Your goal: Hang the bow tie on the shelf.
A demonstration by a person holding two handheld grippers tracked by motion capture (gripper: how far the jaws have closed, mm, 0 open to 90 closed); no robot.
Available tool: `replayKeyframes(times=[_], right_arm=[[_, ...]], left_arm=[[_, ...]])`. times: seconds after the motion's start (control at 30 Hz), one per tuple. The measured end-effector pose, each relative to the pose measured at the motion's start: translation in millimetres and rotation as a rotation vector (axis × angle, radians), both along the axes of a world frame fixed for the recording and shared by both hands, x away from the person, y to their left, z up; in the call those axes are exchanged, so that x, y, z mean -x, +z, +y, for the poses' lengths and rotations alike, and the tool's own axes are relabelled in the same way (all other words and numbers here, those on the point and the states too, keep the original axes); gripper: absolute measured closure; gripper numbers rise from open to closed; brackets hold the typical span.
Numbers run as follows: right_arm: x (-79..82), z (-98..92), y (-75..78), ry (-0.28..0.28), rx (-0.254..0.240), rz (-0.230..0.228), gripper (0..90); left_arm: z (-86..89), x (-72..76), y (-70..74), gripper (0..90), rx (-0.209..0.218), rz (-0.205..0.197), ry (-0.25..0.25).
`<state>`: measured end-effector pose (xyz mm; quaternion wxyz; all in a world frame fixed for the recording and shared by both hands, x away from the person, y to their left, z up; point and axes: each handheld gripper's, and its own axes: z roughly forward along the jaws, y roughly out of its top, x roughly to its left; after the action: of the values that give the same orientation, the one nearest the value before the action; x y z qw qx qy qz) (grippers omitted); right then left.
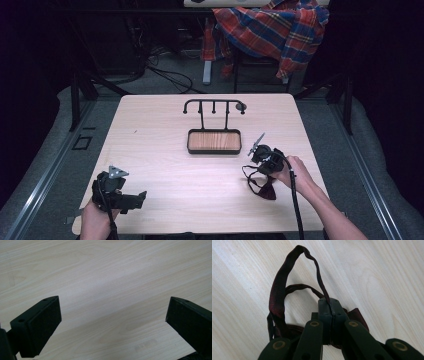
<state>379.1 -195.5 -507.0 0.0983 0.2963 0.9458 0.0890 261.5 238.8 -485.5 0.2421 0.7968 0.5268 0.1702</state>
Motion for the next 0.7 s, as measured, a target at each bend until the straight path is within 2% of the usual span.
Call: replayKeyframes(times=[0.13,0.17,0.23,0.27,0.3,0.43,0.63,0.7], right_arm=[[-0.2,-2.1,0.3,-0.014,-0.019,0.001,89.4],[-0.6,-2.5,1.5,-0.012,-0.006,-0.003,89.4],[-0.9,-3.6,3.1,-0.017,-0.012,-0.008,89.5],[-0.4,-3.9,3.4,-0.027,-0.034,-0.017,89.5],[-0.7,-4.6,5.9,-0.023,-0.023,-0.025,89.6],[1.3,-5.9,10.5,-0.030,-0.055,-0.050,89.7],[3.2,-6.5,21.8,-0.024,-0.058,-0.087,89.7],[3.3,-6.9,23.8,-0.028,-0.074,-0.095,89.8]], left_arm=[[-0.1,0.0,0.0,0.1,0.000,0.000,0.000],[-0.1,0.0,0.0,0.1,0.000,0.000,0.000],[0.0,-0.1,0.0,0.1,0.000,0.001,0.000],[0.0,-0.1,0.0,0.1,0.000,0.001,0.000],[0.0,-0.2,0.0,0.1,0.000,0.001,-0.001],[-0.2,-0.2,-0.2,0.1,0.000,0.001,0.000],[-0.5,-0.4,-0.1,0.1,-0.005,0.006,-0.003],[-0.5,-0.4,-0.1,0.1,-0.004,0.005,-0.003]])
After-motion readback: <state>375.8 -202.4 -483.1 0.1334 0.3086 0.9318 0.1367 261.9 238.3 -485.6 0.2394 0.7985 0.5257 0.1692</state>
